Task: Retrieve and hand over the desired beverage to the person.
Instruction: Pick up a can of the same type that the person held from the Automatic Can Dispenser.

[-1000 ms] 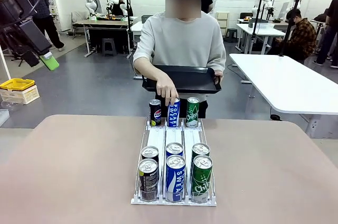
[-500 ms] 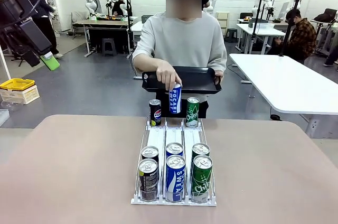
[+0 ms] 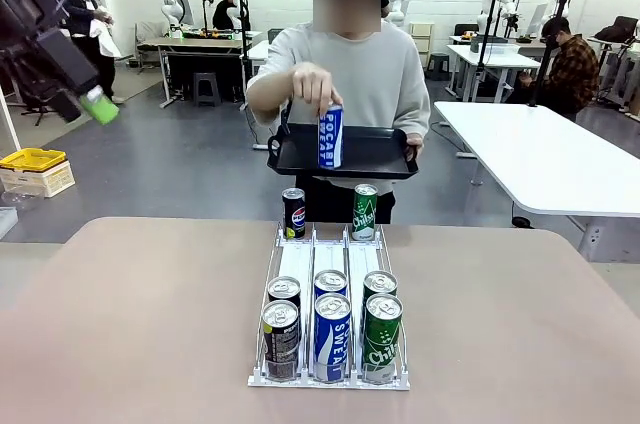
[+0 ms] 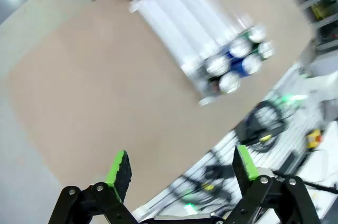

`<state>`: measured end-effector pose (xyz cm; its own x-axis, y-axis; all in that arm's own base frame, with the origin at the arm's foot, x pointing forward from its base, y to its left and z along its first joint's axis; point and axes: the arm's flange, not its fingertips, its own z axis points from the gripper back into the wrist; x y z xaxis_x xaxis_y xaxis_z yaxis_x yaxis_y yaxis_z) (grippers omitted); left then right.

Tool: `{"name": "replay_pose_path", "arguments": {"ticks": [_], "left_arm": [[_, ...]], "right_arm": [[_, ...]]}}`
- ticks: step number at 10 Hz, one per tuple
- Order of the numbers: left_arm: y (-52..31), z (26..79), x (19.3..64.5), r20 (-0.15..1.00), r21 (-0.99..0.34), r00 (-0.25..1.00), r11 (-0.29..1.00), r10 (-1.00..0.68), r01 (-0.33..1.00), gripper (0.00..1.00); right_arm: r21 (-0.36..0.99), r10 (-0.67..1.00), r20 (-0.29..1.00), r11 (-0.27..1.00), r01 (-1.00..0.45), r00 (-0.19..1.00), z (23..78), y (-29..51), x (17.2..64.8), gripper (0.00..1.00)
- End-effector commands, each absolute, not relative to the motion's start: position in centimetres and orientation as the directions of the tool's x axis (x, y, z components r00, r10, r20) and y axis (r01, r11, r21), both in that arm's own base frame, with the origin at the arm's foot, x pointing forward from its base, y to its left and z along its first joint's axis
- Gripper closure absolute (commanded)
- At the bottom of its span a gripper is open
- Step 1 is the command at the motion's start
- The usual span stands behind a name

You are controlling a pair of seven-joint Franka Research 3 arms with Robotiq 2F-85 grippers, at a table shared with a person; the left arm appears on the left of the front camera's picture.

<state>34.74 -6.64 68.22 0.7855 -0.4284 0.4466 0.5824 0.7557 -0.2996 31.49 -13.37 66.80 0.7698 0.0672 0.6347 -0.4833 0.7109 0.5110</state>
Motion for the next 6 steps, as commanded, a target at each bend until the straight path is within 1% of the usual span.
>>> {"name": "replay_pose_path", "arguments": {"ticks": [1, 2, 3, 5, 6], "left_arm": [[-6.71, 70.02, 34.79, 0.518, -0.533, 0.816, 0.649, -0.256, 0.542, 0.00], [-7.21, 70.32, 34.81, 0.543, -0.511, 0.795, 0.645, -0.271, 0.569, 0.00], [-6.33, 69.36, 34.72, 0.497, -0.415, 0.792, 0.704, -0.355, 0.576, 0.00], [-6.33, 69.36, 34.72, 0.497, -0.415, 0.792, 0.704, -0.355, 0.576, 0.00], [-6.49, 69.98, 34.73, 0.520, -0.469, 0.794, 0.673, -0.313, 0.572, 0.00]], "right_arm": [[0.518, 0.069, 0.651, 0.687, -0.509, 0.756, 66.81, -13.39, 31.64, 0.00], [0.518, 0.069, 0.651, 0.687, -0.509, 0.756, 66.81, -13.39, 31.64, 0.00], [0.518, 0.069, 0.651, 0.687, -0.509, 0.756, 66.81, -13.39, 31.64, 0.00], [0.518, 0.069, 0.651, 0.687, -0.509, 0.756, 66.81, -13.39, 31.64, 0.00], [0.518, 0.069, 0.651, 0.687, -0.509, 0.756, 66.81, -13.39, 31.64, 0.00]]}}
